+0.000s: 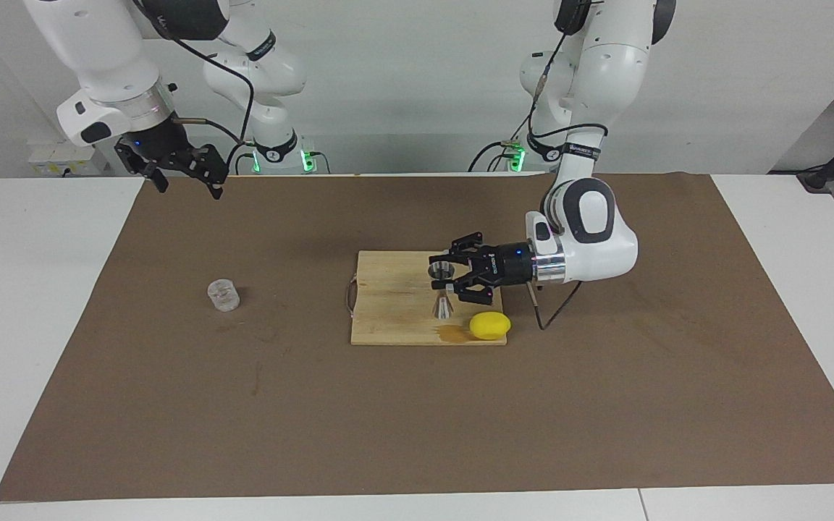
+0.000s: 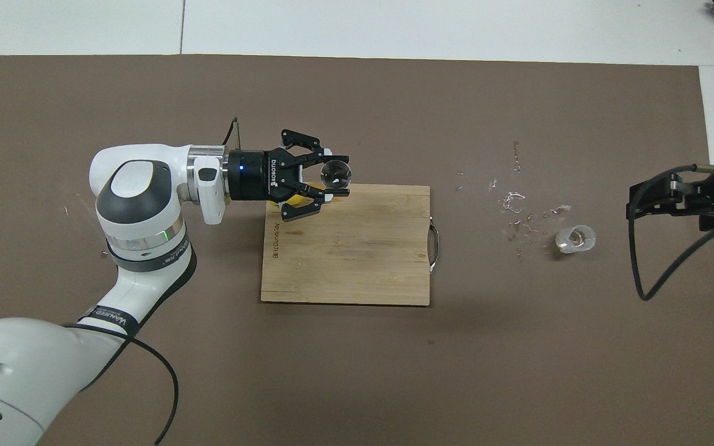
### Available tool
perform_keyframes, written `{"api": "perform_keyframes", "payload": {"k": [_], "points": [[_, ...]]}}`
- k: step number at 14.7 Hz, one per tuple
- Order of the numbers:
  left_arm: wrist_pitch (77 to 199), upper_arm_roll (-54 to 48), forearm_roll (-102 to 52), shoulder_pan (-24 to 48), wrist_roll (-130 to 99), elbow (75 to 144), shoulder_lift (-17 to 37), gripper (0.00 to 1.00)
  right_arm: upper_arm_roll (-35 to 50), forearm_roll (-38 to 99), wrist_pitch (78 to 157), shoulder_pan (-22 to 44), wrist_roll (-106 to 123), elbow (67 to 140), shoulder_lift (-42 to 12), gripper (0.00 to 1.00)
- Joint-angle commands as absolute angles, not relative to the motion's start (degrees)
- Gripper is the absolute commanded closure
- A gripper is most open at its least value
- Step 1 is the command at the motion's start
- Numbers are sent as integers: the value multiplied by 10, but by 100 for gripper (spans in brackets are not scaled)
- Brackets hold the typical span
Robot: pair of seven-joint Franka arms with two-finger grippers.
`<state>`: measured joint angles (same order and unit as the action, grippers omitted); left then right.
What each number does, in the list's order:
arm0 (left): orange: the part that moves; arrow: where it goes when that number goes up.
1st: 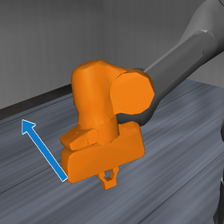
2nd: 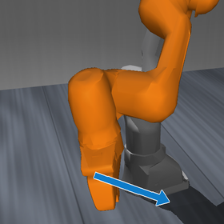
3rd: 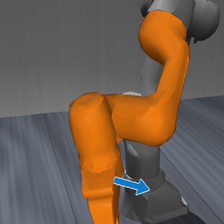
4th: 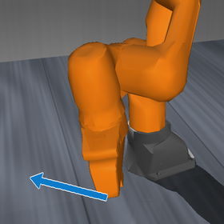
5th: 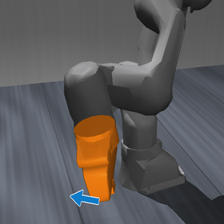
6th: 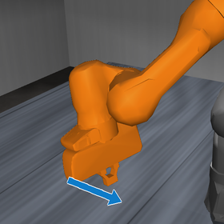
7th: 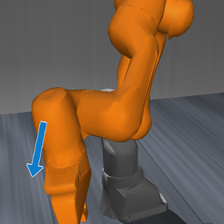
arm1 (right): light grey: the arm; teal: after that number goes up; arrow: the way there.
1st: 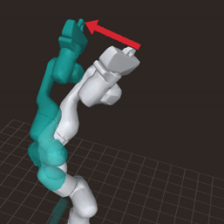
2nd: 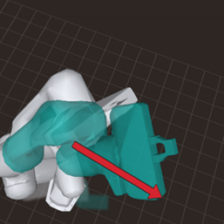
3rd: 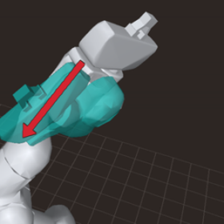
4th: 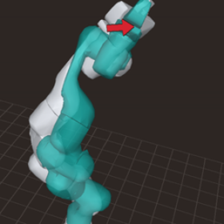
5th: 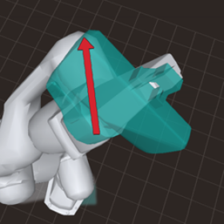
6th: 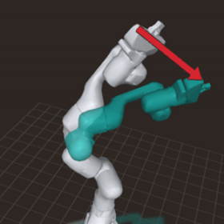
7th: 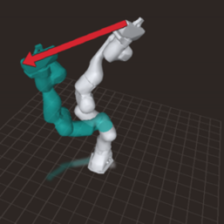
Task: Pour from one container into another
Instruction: 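Carry the dark cup with the left gripper over the cutting board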
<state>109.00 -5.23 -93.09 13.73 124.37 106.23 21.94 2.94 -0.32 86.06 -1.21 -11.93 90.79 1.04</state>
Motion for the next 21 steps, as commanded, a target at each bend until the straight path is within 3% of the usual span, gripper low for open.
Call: {"api": "perform_keyframes", "payload": {"k": [1, 5, 21], "points": [[1124, -44, -954, 150, 1231, 1118, 191, 73, 33, -15, 863, -20, -104, 920, 21, 0], [1130, -44, -1011, 167, 1230, 1178, 180, 73, 34, -8, 863, -33, -103, 920, 21, 0], [1143, -43, -1186, 249, 1324, 1170, 236, 68, 34, -8, 864, -28, -109, 928, 25, 0]]}}
